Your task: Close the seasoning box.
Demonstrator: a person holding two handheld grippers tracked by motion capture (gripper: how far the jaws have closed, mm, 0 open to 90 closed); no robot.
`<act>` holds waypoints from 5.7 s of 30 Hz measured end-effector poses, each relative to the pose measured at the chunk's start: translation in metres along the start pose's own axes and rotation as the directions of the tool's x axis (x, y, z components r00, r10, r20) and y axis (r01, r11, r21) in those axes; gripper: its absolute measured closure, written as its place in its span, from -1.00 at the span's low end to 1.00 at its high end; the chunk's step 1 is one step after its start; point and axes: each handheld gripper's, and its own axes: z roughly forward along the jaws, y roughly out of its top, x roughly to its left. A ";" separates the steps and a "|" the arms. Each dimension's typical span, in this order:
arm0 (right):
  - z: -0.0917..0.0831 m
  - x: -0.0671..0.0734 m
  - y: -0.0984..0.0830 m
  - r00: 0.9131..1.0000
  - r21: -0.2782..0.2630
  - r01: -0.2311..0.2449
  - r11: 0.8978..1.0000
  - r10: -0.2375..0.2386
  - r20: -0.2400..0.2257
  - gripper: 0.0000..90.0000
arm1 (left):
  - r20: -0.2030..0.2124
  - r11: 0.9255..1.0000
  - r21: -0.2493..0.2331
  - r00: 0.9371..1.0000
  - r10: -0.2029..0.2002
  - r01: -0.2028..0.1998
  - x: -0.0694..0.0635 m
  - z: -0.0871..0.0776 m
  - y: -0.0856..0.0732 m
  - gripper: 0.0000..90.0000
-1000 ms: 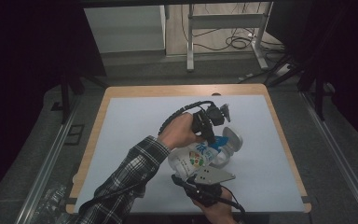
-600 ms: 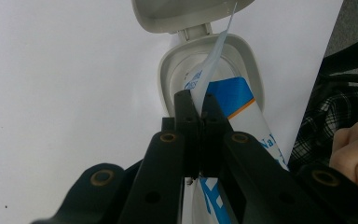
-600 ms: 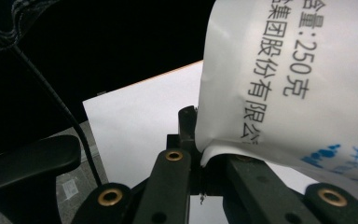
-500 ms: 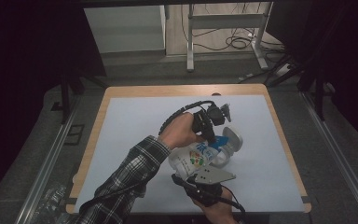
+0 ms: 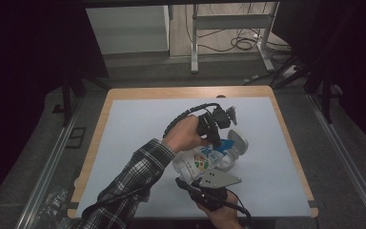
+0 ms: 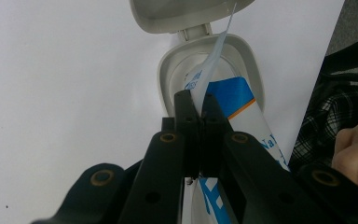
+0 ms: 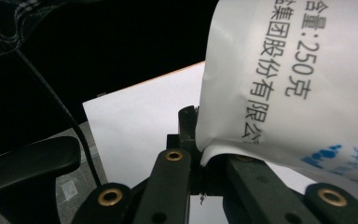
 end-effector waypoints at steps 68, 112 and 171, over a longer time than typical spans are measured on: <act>-0.002 -0.001 0.004 1.000 -0.023 0.012 1.000 -0.012 0.002 0.98 | -0.006 1.000 0.016 1.000 0.005 -0.005 0.000 0.004 0.003 0.98; -0.004 -0.001 0.006 1.000 -0.035 0.018 0.999 -0.017 0.006 0.98 | 0.000 1.000 0.016 1.000 0.003 -0.003 0.001 0.006 0.003 0.98; -0.006 0.000 0.009 0.999 -0.056 0.036 0.998 -0.035 0.009 0.98 | 0.005 1.000 0.027 1.000 -0.003 0.002 0.001 0.007 0.004 0.98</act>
